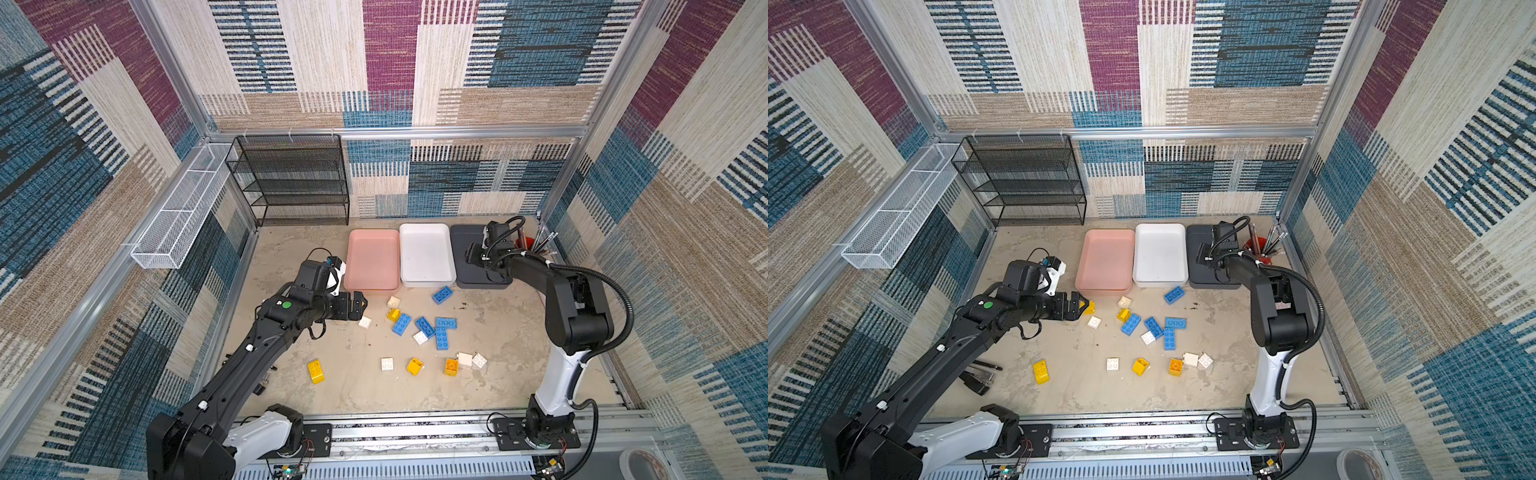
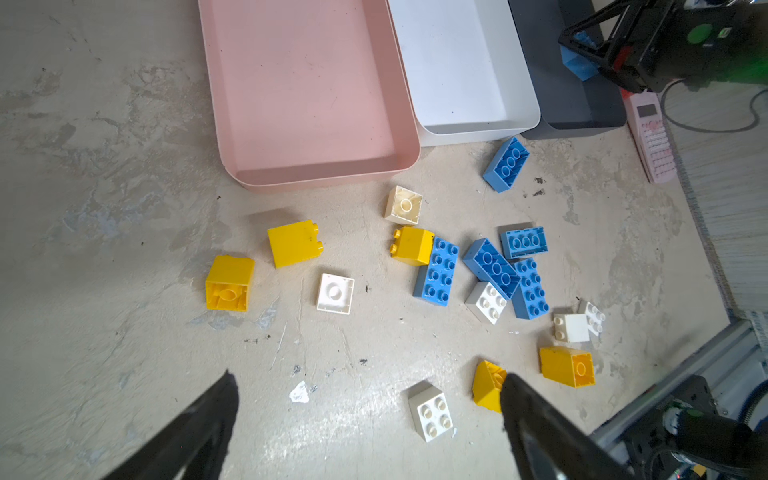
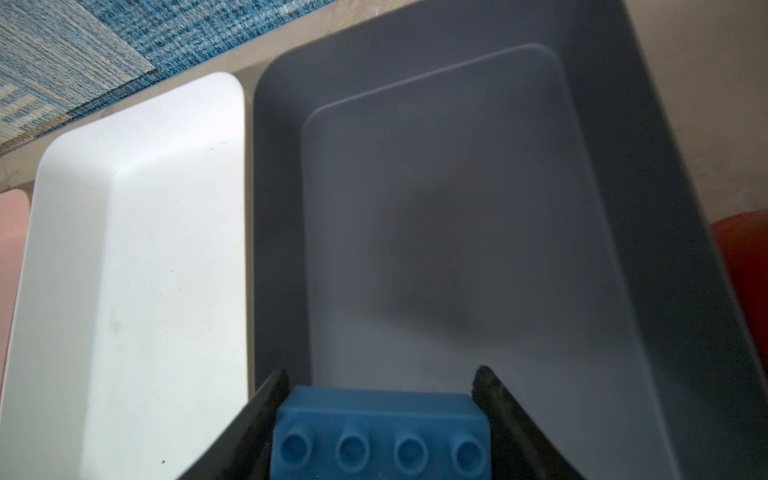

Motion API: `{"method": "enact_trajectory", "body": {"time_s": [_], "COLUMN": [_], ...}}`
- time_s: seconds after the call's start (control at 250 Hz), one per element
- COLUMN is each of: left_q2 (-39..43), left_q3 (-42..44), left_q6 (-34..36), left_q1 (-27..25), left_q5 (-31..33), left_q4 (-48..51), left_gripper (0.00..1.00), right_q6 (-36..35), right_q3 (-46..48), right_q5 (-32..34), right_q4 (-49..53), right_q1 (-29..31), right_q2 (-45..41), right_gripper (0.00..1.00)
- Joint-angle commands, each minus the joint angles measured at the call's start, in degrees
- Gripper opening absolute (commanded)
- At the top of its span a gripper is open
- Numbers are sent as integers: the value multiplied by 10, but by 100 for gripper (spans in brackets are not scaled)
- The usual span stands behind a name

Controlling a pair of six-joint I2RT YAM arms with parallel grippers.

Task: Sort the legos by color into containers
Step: 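Carry the blue brick with the right gripper into the grey tray and release, then grasp a blue 2x4 brick with the left gripper while the right gripper withdraws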

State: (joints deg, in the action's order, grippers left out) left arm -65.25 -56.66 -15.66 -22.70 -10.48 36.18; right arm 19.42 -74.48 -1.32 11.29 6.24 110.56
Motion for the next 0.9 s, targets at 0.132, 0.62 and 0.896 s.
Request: {"method": "enact_trajectory", "body": {"time_s": [0.132, 0.62, 0.896], "left_q2": [-6, -10, -65], "left_q3": [-24, -5, -1], "left_q6": [33, -31, -49], "left_q1": [-50, -154, -206], "left_q5": [42, 101, 119], "left_q4": [30, 47, 21], "left_gripper": [96, 80, 57], "right_q6": [-11, -31, 3], "right_q3": [17, 76, 282], "right_q5": [-12, -63, -133], "right_q4": [-18, -12, -139], "right_q1": [-1, 30, 103], "right_q2": [-42, -202, -383], "right_gripper": [90, 99, 98]}}
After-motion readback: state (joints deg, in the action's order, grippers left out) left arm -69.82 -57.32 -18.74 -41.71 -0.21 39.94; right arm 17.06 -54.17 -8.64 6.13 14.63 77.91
